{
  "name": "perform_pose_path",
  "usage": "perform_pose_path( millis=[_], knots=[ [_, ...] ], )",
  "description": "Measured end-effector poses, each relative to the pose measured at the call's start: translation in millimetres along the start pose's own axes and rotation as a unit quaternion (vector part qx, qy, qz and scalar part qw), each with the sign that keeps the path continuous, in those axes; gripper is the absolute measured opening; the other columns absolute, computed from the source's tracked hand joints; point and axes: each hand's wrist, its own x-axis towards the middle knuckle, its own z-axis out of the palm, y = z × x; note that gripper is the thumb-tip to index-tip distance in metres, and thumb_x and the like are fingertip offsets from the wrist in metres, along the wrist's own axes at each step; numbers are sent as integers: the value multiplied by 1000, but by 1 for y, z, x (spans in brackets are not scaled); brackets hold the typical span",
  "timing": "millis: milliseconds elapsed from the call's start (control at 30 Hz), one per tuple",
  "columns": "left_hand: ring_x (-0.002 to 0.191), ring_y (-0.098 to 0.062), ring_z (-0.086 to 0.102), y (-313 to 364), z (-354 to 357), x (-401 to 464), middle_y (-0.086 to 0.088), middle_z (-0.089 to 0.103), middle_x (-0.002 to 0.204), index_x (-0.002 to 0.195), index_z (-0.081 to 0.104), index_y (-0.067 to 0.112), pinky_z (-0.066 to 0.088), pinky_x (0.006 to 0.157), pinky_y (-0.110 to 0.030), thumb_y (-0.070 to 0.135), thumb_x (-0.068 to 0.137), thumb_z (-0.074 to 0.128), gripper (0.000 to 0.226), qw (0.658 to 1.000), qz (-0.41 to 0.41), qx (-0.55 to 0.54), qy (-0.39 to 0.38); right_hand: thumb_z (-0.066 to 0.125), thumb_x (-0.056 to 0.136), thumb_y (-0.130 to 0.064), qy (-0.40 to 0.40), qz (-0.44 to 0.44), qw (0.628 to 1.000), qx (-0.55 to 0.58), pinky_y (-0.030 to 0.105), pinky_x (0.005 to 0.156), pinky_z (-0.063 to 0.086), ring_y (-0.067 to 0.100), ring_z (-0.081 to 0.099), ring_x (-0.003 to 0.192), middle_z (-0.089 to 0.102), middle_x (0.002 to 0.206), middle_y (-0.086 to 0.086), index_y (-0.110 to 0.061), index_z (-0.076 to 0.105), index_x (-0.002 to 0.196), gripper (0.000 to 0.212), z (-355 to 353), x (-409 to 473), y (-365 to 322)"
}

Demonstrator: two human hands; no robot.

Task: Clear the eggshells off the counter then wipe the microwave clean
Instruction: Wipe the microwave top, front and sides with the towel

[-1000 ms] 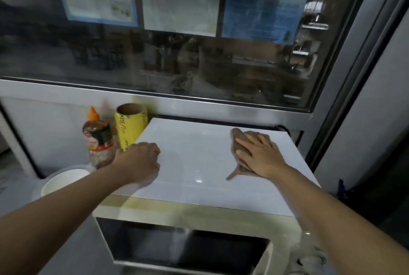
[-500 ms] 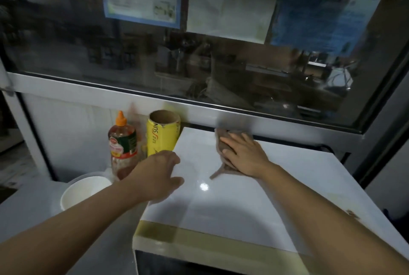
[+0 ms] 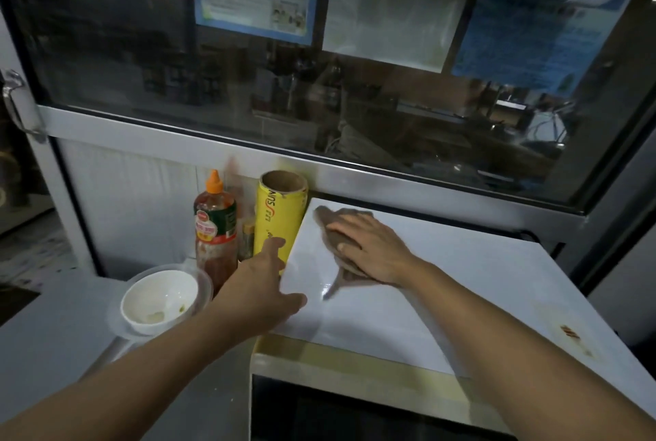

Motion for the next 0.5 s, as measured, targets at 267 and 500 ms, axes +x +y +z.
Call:
perform_pose_path(
  millis=[267,500],
  knots=[
    [89,-15,55,-7,-16,-39,1,58,103,136,27,22,52,79,-30,35,71,76,82,999,6,-46,-11,33,99,-35,-41,-34,998,-22,41,116,10,18,7,142,14,156,-13,-36,34,142,43,11,-13,-75],
    [88,-12,50,-5,-27,-66,3,53,103,131,31,20,38,74,-21,26,77,72,68,997,48,-37,-50,37,100,-29,-17,-65,998,2,31,118,6,9,8,144,14,156,-8,-22,30,145,47,-3,-102,-107]
  ],
)
